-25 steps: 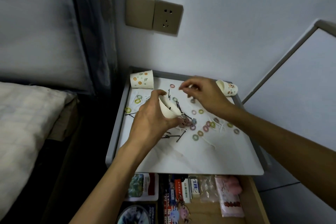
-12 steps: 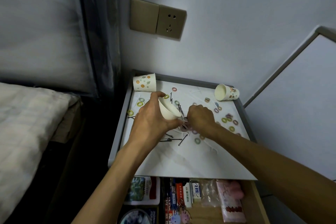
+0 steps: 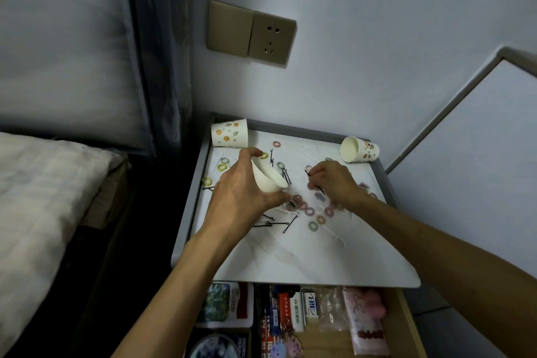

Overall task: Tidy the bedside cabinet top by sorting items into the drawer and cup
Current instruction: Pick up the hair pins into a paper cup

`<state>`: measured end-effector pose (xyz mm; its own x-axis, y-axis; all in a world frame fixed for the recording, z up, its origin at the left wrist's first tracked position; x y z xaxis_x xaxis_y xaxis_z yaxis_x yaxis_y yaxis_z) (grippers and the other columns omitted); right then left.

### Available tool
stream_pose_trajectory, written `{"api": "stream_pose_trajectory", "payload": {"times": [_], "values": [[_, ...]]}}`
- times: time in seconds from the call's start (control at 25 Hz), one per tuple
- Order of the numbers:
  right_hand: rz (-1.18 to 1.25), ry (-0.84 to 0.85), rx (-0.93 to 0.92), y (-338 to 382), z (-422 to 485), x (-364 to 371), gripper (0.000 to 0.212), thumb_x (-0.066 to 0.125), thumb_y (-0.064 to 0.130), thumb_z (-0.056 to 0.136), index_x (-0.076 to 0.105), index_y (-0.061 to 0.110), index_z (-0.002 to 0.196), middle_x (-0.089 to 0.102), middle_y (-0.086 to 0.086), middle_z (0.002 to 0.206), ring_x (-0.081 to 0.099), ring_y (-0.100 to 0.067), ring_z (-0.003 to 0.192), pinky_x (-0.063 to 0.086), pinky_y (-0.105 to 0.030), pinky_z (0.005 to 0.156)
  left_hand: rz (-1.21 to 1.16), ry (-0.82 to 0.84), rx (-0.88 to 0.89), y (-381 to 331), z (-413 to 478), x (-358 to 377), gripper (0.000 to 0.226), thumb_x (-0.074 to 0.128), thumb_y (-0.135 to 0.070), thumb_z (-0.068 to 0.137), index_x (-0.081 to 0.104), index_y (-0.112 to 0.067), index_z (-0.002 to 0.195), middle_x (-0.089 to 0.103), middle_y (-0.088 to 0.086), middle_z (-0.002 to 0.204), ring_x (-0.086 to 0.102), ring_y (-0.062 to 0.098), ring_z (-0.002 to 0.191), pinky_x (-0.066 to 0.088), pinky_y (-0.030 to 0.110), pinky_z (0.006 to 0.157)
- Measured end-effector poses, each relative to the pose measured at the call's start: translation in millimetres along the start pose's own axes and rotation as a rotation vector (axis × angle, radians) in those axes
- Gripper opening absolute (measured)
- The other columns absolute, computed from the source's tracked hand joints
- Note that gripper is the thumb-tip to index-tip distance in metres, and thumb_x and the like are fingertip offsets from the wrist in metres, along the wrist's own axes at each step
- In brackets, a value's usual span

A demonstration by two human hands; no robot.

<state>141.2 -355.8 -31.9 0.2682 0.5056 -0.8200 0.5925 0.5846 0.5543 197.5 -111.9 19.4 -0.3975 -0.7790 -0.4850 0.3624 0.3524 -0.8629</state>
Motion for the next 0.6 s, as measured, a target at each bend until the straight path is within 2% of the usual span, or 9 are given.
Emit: {"api": "stream_pose_trajectory", "payload": {"times": [0.04, 0.12, 0.2, 0.28, 0.36, 0.44, 0.6], "values": [[0.023, -0.017, -0.012, 1, 1, -3, 0.009, 0.071, 0.003, 0.079, 0.071, -0.002, 0.087, 0.071, -0.015, 0.083, 0.066, -0.023, 0.069, 0.045, -0.018, 0.058, 0.000, 0.003, -0.003, -1, 0, 0, 0.082, 0.087, -0.048, 0.057, 0.044, -0.034, 0.125, 0.048, -0.022, 0.085, 0.056, 0.016, 0.090, 0.044, 0.026, 0.067], [0.028, -0.010, -0.026, 5, 7, -2, 0.013, 0.075, 0.006, 0.078, 0.075, -0.001, 0.088, 0.073, -0.016, 0.082, 0.066, -0.019, 0.066, 0.047, -0.021, 0.061, -0.014, 0.010, -0.025, 0, 1, -1, 0.083, 0.089, -0.046, 0.057, 0.044, -0.034, 0.126, 0.050, -0.021, 0.089, 0.060, 0.021, 0.093, 0.053, 0.036, 0.075], [-0.041, -0.009, -0.033, 14, 15, 1, 0.010, 0.078, 0.012, 0.078, 0.078, 0.005, 0.085, 0.074, -0.012, 0.077, 0.064, -0.014, 0.064, 0.046, -0.017, 0.057, -0.034, 0.015, -0.057, 2, 2, -2, 0.084, 0.089, -0.043, 0.057, 0.043, -0.033, 0.126, 0.058, -0.009, 0.096, 0.064, 0.026, 0.091, 0.056, 0.043, 0.076], [-0.127, -0.010, -0.033, 23, 23, 9, 0.013, 0.079, 0.014, 0.077, 0.077, 0.002, 0.081, 0.074, -0.013, 0.077, 0.064, -0.015, 0.065, 0.048, -0.020, 0.058, -0.051, 0.020, -0.076, 4, 3, -3, 0.083, 0.089, -0.042, 0.058, 0.042, -0.034, 0.126, 0.064, -0.001, 0.102, 0.066, 0.029, 0.087, 0.057, 0.046, 0.076], [-0.176, -0.016, -0.018, 29, 28, 19, 0.018, 0.079, 0.013, 0.077, 0.075, -0.004, 0.082, 0.074, -0.016, 0.080, 0.069, -0.021, 0.074, 0.055, -0.028, 0.070, -0.073, 0.025, -0.084, 4, 2, -4, 0.081, 0.087, -0.041, 0.059, 0.042, -0.034, 0.126, 0.067, 0.003, 0.102, 0.068, 0.031, 0.087, 0.057, 0.047, 0.076], [-0.190, -0.035, 0.012, 32, 30, 25, 0.020, 0.080, 0.015, 0.076, 0.074, -0.002, 0.083, 0.073, -0.016, 0.082, 0.070, -0.026, 0.080, 0.057, -0.034, 0.075, -0.076, 0.026, -0.082, 3, 2, -4, 0.081, 0.088, -0.039, 0.059, 0.042, -0.032, 0.125, 0.067, 0.003, 0.102, 0.068, 0.031, 0.088, 0.057, 0.048, 0.077], [-0.349, -0.046, -0.002, 43, 30, 36, 0.010, 0.069, 0.010, 0.079, 0.070, 0.004, 0.087, 0.071, -0.013, 0.087, 0.068, -0.030, 0.085, 0.051, -0.030, 0.067, -0.095, 0.035, -0.090, 6, 4, -4, 0.080, 0.088, -0.036, 0.060, 0.041, -0.032, 0.125, 0.068, 0.003, 0.103, 0.069, 0.032, 0.088, 0.057, 0.049, 0.077]]}}
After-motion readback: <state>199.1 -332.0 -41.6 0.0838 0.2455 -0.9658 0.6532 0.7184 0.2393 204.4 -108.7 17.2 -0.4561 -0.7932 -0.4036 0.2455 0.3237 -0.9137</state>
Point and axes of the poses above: each hand's wrist, its own z-axis towards the middle knuckle, its own x-axis out of the palm, y = z × x, the point moved 9 cm from there along z, towards the middle knuckle
